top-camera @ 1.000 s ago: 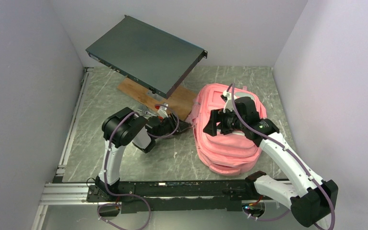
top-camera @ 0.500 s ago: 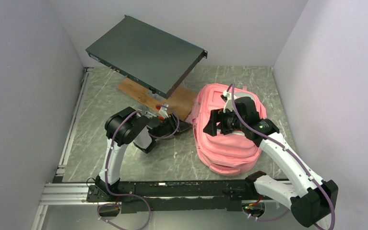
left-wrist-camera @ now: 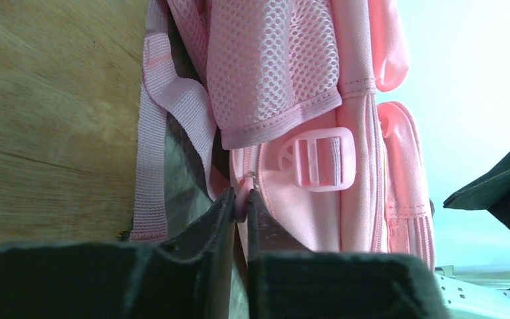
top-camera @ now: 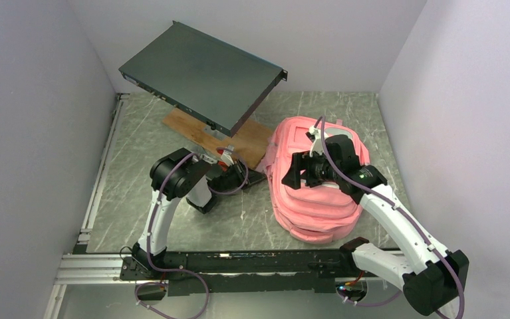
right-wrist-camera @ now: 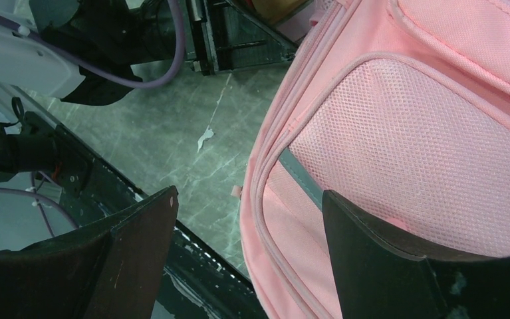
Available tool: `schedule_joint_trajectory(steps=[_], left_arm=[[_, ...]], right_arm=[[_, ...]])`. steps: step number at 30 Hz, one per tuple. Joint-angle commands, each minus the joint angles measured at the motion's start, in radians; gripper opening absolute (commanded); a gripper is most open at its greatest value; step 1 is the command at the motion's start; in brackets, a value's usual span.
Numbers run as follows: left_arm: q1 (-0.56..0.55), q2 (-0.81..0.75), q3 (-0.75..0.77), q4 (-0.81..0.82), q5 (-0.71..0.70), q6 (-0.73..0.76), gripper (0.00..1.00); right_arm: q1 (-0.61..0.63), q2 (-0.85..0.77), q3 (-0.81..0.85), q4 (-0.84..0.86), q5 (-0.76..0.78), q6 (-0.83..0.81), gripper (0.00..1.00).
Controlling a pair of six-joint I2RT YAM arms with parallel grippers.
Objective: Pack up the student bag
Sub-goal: Zip the student bag at the center of the board.
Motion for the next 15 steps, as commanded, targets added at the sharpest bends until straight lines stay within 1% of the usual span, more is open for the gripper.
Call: schedule_joint_trajectory(steps=[1,4,11,13,14,15], left_arm=[[0.0,-0.034,-0.034,0.155,-0.009,0.046,0.09],[-0.001,-0.073,-0.071,0.154,-0.03,0.098,0.01],[-0.012,-0.148,-0.146,0.154,-0.051,0.24,0.0],[-0.024,-0.171,-0.161,0.154,-0.06,0.298,0.0],[-0.028,-0.181,-0.17,0.154,-0.065,0.321,0.0],[-0.037,-0.19,-0.178,0.154,-0.072,0.344,0.0]], right_arm=[[0.006,-0.007,-0.008,0.03,0.017,-0.018,0.81],[0.006,0.001,-0.014,0.023,0.058,-0.012,0.81],[0.006,0.039,-0.033,0.011,0.276,0.048,0.78],[0.004,0.054,-0.037,0.014,0.33,0.07,0.75],[0.004,0.056,-0.039,0.02,0.345,0.081,0.72],[0.003,0.058,-0.041,0.031,0.346,0.089,0.66]])
